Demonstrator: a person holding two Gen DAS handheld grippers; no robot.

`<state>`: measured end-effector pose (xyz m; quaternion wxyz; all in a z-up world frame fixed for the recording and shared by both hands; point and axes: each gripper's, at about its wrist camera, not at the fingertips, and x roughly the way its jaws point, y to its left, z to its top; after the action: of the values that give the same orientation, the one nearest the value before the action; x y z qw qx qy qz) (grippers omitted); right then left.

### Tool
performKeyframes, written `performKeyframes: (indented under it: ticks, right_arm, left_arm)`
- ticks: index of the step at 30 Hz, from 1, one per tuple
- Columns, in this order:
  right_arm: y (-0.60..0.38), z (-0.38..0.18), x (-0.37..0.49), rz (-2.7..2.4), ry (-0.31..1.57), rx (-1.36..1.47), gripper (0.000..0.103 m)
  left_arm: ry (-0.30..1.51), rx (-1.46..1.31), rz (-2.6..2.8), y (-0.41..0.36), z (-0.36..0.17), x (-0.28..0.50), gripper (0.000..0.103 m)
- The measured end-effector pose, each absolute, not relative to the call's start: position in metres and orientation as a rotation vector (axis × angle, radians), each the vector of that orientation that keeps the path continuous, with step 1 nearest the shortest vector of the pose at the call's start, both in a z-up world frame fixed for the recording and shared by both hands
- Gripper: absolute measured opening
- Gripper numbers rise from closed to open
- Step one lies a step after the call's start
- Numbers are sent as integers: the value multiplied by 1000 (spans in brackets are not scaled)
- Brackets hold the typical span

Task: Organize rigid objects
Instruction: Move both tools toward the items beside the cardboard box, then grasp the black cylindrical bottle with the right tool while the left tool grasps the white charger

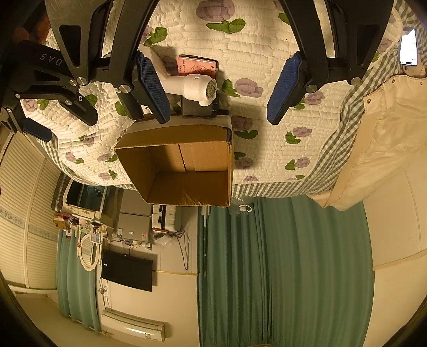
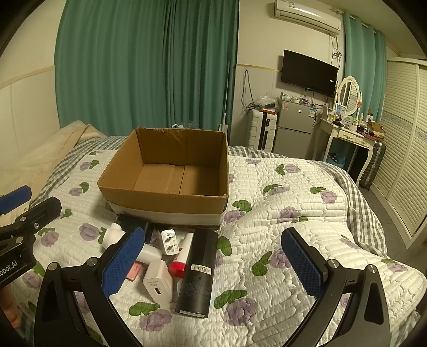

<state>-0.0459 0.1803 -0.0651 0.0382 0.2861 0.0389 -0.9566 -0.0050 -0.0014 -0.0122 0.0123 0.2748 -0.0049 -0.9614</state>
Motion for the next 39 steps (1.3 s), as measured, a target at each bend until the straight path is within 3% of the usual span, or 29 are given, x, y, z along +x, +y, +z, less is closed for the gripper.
performKeyframes:
  ticks: [24,31,39]
  right_arm:
    - [185,-80,-55,-2931,119,945,102]
    - [190,-129,-85,-2840,98,1202,88]
    - [185,-163,-108,-2723,49,1365,79]
  left_arm:
    - [-20,923,-2979,8,-27,-11,77]
    - [-44,1063,-2913,14,-63,-30,77]
    - [-62,1154,-2880,16,-86,-38,77]
